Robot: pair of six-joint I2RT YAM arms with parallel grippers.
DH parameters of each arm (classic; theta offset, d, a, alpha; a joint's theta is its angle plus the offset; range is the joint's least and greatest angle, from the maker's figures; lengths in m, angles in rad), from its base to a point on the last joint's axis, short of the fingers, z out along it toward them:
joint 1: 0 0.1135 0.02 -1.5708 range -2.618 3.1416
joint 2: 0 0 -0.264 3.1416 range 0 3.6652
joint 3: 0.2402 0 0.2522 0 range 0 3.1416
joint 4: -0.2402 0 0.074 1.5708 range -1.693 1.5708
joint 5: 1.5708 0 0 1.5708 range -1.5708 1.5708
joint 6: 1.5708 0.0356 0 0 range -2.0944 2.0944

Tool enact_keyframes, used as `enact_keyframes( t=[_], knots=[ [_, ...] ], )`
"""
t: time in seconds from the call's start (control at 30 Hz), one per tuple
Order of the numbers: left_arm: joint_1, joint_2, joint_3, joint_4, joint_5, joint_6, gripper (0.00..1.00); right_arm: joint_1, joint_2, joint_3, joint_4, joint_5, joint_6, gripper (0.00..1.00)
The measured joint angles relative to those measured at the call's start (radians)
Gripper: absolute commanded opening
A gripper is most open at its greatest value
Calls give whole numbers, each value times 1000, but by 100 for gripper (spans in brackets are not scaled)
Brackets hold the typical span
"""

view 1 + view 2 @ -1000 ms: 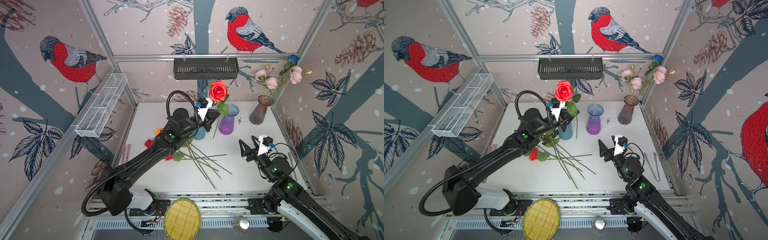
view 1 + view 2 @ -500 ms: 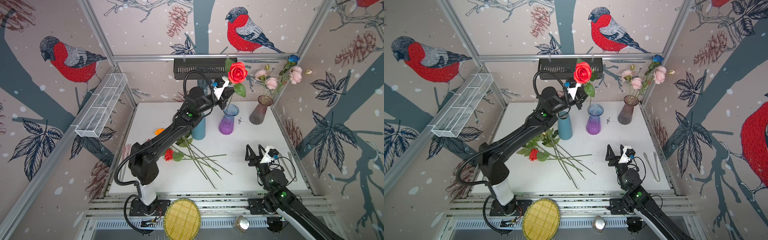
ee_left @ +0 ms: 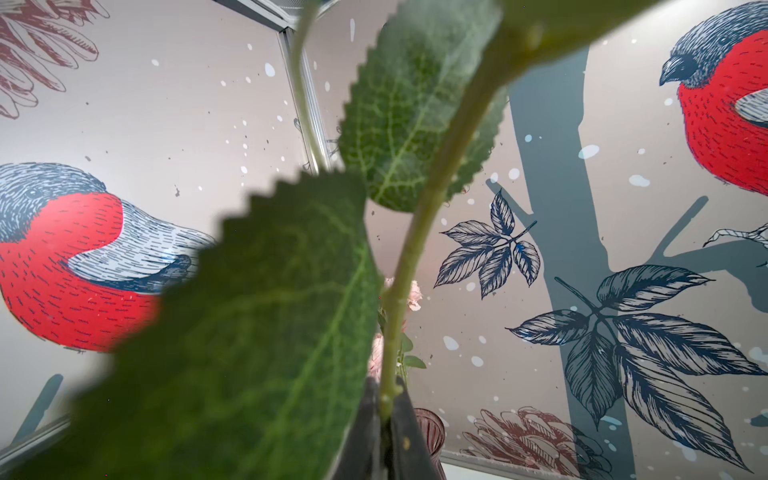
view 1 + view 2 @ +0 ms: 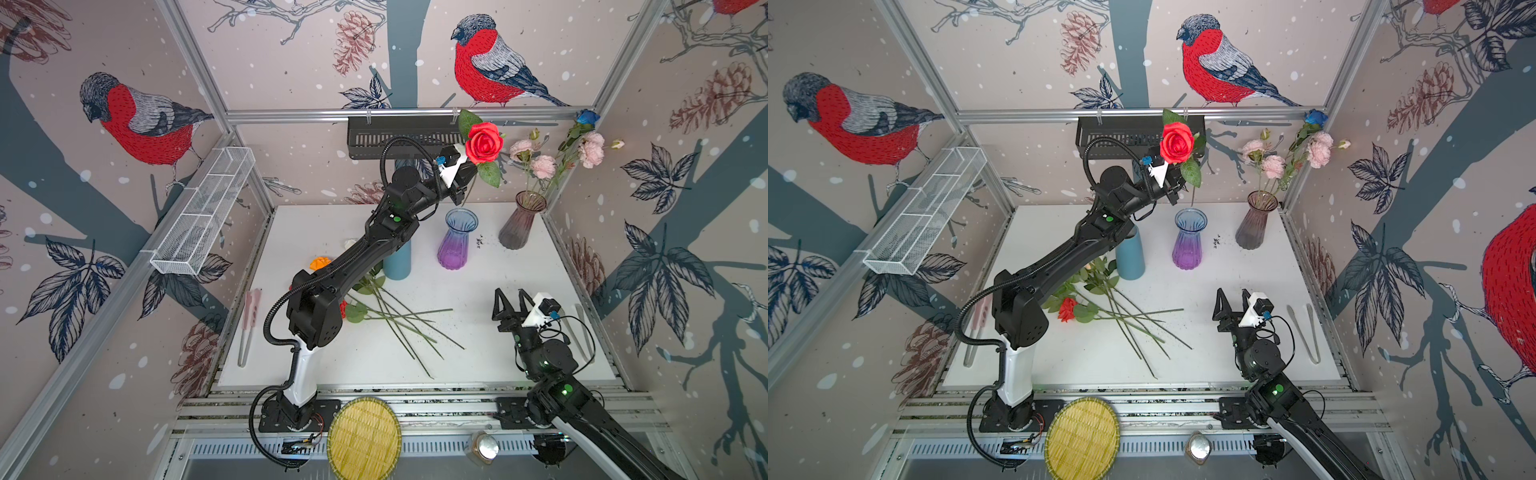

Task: Arrange the flowers into the vase
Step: 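Carry the red rose over the blue-purple vase and lower its stem in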

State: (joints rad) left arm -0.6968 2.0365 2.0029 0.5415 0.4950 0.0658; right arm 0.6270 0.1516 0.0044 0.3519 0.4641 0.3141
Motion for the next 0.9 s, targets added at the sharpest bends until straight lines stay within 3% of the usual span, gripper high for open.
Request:
enact_keyframes(
  t=[0.3,0.33,0.37,0.43,0.47,0.57,0.63,0.9],
  knots=[
    [0,-71,-144,39,2,-17,0,-1,0,0,0,-1,0,76],
    [0,-71,-150,42,2,-18,8,-1,0,0,0,-2,0,76],
    [0,-70,-152,37,1,-19,25,-2,0,0,0,-2,0,77],
    [3,-44,-111,3,2,-40,91,-2,0,0,0,-5,0,76],
    [7,-8,-43,-37,8,-63,99,-2,0,0,1,-6,0,76],
    [33,121,208,-203,24,-131,99,-2,0,0,5,-11,0,76],
    [49,160,294,-316,10,-175,99,-4,1,0,16,-16,-1,76],
    [60,66,176,-517,-6,-245,99,-10,13,0,51,-25,-4,76]
  ],
)
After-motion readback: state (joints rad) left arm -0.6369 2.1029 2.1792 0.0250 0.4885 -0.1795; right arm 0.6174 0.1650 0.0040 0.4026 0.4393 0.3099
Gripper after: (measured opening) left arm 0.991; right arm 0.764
